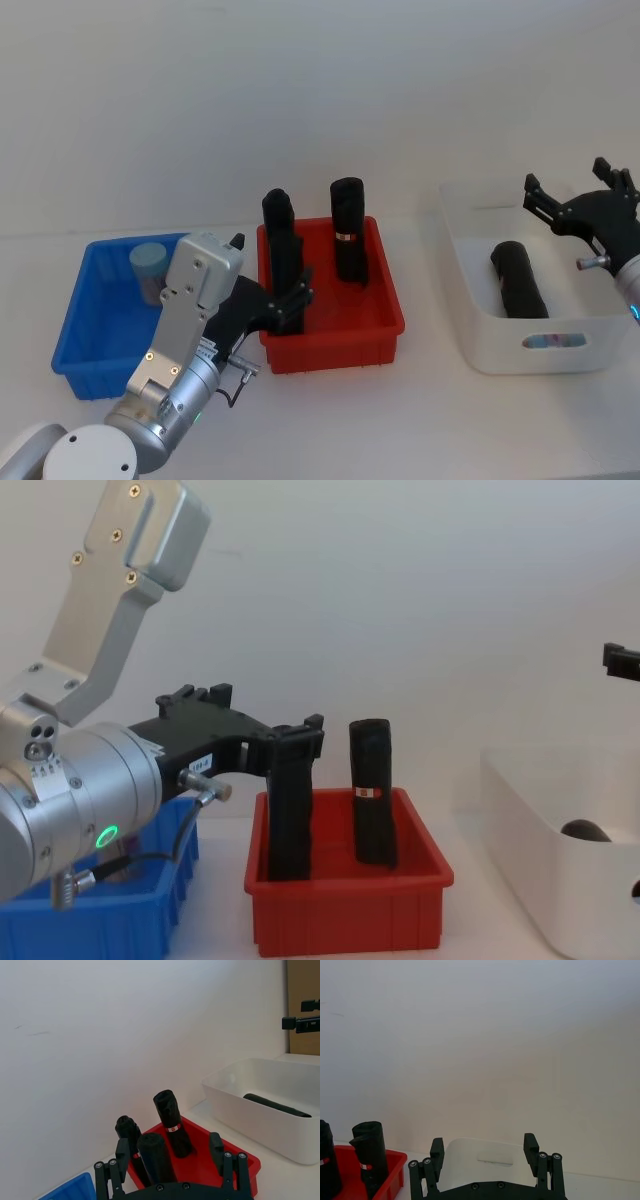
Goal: Pick the cotton swabs from the blue box and place them into the white box.
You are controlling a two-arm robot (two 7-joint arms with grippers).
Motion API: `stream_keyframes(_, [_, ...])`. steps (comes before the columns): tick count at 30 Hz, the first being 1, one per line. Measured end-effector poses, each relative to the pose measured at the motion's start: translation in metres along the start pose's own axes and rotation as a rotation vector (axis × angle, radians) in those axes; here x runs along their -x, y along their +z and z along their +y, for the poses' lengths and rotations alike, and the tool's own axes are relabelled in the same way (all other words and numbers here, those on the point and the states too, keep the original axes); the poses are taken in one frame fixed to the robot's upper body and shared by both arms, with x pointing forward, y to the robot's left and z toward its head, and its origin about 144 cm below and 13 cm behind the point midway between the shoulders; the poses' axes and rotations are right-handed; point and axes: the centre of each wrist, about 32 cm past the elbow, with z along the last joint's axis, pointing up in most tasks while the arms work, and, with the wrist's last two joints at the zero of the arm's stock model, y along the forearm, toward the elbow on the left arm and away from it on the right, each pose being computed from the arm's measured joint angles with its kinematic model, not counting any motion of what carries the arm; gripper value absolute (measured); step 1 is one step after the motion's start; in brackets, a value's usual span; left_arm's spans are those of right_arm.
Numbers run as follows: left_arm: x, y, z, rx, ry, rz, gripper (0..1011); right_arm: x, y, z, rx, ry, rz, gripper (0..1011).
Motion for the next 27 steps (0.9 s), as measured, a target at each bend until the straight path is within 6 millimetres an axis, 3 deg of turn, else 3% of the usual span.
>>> stream_keyframes(27, [0.0, 0.0, 0.0, 0.0, 0.0, 0.0, 1004, 0.0, 0.0, 0.0, 0.0, 0.0, 0.0, 1002])
